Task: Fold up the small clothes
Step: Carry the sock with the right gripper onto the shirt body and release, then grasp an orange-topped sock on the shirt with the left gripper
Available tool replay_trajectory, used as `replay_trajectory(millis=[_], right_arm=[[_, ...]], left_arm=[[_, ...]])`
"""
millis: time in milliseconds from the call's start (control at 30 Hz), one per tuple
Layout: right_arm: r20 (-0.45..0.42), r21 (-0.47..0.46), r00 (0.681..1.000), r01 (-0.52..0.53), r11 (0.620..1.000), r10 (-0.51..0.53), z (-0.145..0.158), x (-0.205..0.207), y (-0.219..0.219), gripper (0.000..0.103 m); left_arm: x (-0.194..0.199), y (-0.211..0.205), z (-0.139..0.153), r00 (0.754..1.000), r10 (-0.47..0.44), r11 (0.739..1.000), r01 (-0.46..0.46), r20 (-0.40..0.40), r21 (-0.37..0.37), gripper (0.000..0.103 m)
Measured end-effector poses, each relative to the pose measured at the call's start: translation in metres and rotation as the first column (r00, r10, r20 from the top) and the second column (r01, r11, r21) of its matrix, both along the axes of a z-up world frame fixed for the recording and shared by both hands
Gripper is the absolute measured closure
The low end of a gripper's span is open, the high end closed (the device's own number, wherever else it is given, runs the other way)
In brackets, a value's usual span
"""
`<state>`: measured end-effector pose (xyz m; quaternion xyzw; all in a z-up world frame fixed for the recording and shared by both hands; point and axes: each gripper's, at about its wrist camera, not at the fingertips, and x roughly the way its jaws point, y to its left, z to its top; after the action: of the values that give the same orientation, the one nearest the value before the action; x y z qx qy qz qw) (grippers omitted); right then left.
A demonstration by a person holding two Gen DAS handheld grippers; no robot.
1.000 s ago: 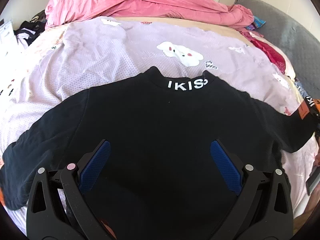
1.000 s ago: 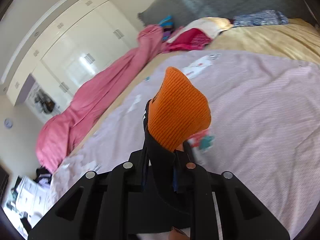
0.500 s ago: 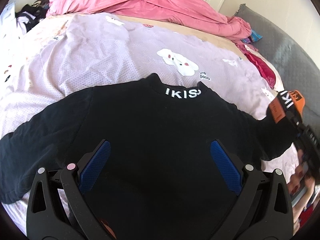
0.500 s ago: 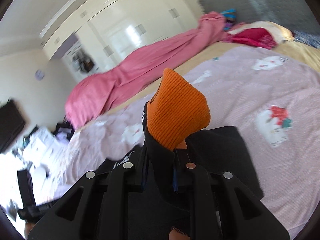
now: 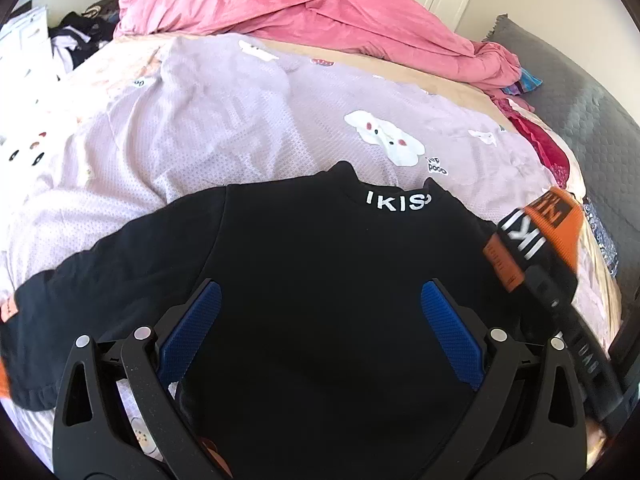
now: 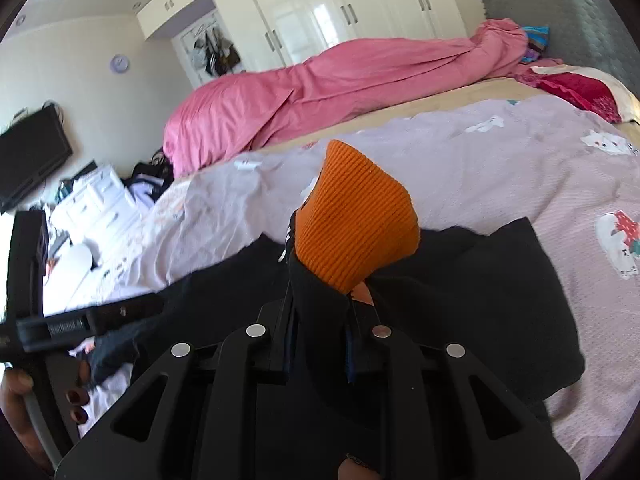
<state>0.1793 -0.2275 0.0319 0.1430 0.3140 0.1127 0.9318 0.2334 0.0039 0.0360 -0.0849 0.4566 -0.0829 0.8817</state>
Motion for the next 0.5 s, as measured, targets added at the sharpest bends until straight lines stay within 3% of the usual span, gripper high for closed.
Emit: replay_trajectory(millis=[167,233,300,400,500], right_arm=[[-0.031,-0.075,0.999,-0.040,0.996,0.038,-0.016,0.001,0.025,0.083],[-0.047,-0.085,0.997,-0.066,0.994,0.062,-0.021,0.002,0.031,0.076],[-0.062,-0.075,0.993,-0.108,0.991,0.104,-0.023,0.000,0.034,0.059],[-0.040,-0.060,0.987,-0.156,0.986,0.153,-0.016,-0.006,0.037,0.043],[-0.019,-0.066,0.984,-0.178,0.982,0.177,-0.008,-0.011,0.034,0.040]], left_arm=[[0.003,0.008,-0.005,0.999,0.020,0.999,-0.021,-0.027,-0.029,0.009],[0.004,0.011,-0.007,0.999,0.023,0.998,-0.025,-0.043,-0.051,0.009],[0.006,0.014,-0.010,0.998,0.025,0.996,-0.030,-0.061,-0.079,0.009],[0.007,0.016,-0.013,0.997,0.022,0.994,-0.030,-0.078,-0.106,0.009],[0.008,0.016,-0.017,0.996,0.011,0.991,-0.023,-0.091,-0.135,0.009]])
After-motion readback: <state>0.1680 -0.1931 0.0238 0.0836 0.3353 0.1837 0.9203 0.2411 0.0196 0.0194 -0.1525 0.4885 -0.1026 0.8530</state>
